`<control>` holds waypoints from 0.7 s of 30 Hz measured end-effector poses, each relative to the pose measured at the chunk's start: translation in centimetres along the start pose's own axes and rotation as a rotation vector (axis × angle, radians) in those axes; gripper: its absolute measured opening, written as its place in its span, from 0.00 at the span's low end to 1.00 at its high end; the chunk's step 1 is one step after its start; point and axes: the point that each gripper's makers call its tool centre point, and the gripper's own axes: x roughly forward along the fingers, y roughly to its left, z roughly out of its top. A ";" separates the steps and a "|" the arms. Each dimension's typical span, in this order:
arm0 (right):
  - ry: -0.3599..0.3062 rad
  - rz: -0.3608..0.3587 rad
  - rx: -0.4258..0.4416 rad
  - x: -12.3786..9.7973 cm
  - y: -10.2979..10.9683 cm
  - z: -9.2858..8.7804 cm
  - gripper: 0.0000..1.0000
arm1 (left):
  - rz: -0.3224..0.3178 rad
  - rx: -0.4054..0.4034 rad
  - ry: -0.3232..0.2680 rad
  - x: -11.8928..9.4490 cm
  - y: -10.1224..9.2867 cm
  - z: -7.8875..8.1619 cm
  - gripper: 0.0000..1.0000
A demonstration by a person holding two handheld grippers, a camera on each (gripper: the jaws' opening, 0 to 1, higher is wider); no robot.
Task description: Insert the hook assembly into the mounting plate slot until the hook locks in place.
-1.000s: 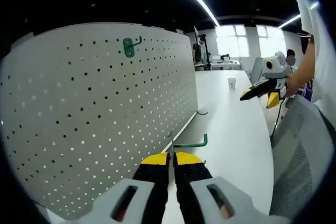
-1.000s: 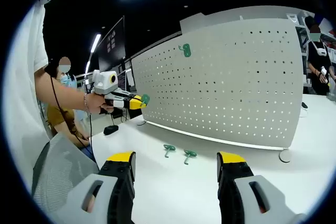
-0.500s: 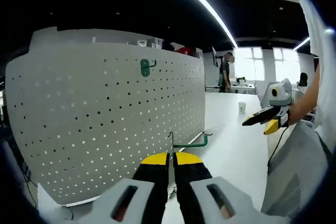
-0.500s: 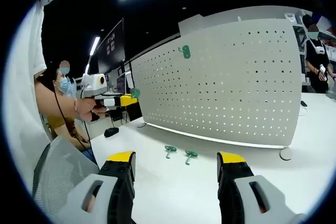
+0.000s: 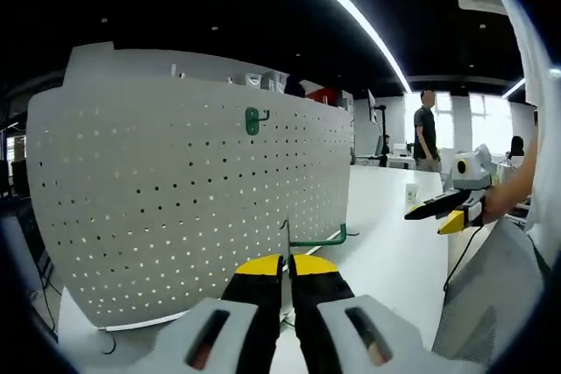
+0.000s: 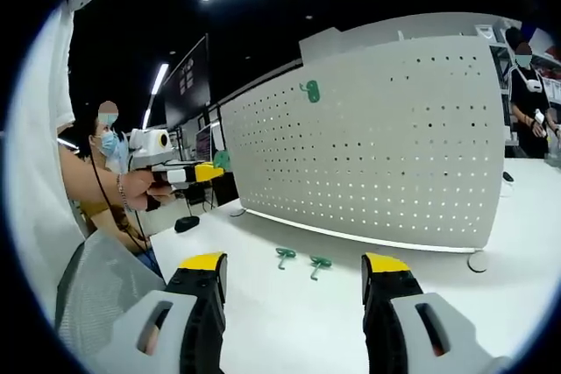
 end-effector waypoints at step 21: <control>-0.132 0.108 0.000 3.4 3.3 4.0 0.58 | -0.005 -0.005 0.001 0.7 -1.1 0.1 0.03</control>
